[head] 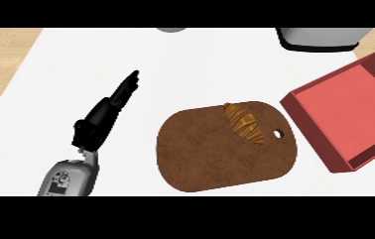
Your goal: Pick the pear from the cutting board and place it in the cardboard box
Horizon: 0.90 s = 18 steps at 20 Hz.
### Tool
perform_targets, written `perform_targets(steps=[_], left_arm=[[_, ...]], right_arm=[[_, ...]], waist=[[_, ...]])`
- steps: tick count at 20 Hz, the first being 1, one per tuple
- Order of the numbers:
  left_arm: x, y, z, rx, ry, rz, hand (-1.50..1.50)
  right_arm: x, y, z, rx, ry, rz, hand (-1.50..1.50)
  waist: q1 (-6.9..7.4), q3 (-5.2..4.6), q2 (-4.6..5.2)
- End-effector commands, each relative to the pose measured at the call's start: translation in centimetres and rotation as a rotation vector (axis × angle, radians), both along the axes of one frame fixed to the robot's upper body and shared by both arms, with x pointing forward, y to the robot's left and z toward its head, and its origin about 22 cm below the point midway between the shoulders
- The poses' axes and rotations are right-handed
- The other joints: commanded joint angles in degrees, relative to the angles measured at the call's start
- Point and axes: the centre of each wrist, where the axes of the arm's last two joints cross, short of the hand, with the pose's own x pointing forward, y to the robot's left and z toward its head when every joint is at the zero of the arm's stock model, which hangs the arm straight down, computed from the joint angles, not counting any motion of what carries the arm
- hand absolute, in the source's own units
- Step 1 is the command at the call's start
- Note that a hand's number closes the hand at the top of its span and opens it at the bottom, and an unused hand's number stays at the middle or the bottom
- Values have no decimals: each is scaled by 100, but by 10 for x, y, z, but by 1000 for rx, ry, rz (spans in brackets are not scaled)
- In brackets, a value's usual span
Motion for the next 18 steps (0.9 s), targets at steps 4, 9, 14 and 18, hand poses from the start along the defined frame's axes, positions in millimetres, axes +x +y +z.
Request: perform_targets(steps=[4, 9, 14, 18], left_arm=[[7, -3, 9, 9, -7, -10, 0], [-4, 2, -9, 5, 4, -10, 0], [16, 0, 16, -4, -8, -14, 0], [-7, 3, 1, 4, -3, -12, 0]], right_arm=[[45, 18, 0, 21, 24, -17, 150], [68, 28, -27, -75, 4, -41, 150], [105, 44, -62, -117, 20, -51, 150], [126, 52, -86, -169, 77, -80, 150]], waist=[[75, 3, 18], [56, 3, 11], [93, 5, 22], [98, 5, 14]])
